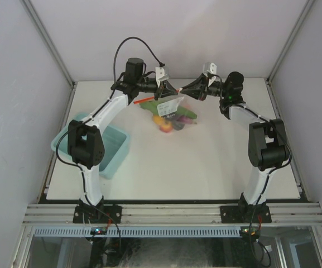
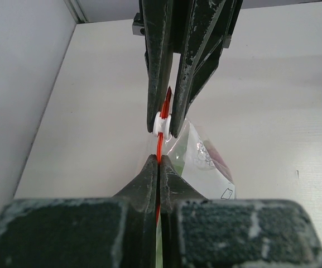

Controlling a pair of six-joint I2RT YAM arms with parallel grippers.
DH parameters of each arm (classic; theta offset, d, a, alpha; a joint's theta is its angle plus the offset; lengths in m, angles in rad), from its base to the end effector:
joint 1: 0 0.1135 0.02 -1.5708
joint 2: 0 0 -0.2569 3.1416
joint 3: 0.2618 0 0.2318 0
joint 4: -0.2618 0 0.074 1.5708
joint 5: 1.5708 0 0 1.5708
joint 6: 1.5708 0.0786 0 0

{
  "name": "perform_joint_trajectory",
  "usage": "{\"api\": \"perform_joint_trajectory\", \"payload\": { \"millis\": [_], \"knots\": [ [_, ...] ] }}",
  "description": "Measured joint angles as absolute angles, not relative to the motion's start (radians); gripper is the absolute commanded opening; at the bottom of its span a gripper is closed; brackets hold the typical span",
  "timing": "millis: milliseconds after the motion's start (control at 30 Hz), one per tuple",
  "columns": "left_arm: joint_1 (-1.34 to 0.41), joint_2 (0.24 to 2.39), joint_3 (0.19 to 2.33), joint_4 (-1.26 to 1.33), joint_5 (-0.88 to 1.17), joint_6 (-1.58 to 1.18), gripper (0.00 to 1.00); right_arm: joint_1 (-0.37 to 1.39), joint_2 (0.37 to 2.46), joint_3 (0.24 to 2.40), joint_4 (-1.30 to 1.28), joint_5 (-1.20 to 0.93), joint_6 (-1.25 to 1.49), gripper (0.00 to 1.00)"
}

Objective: Open the zip-top bag and remove the fake food
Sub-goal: Unzip the zipper food storage bag at the center of the board.

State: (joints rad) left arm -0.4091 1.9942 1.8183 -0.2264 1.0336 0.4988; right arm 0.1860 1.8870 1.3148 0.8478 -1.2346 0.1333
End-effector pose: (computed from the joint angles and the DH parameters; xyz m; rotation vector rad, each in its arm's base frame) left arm 0.3966 -0.2456 0.3229 1.3629 1.2885 -0.9448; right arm 0.3959 0.1500 0.3141 -1.1060 1.1180 1.0447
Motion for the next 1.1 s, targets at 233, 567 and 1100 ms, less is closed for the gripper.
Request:
{"api": "perform_joint_trajectory", "payload": {
  "millis": [233,567,1100],
  "knots": [
    [-0.41,1.994,1.818,-0.226,1.051,0.499,0.0,0.202,1.887,1.349,0.739,-1.237,0.092,0.16],
    [-0.417,1.994,1.818,-0.227,1.056,0.5,0.0,0.21,1.887,1.375,0.669,-1.233,0.092,0.57],
    [-0.413,1.994,1.818,-0.227,1.058,0.5,0.0,0.13,1.773,1.322,0.732,-1.18,0.226,0.43]
  ]
}}
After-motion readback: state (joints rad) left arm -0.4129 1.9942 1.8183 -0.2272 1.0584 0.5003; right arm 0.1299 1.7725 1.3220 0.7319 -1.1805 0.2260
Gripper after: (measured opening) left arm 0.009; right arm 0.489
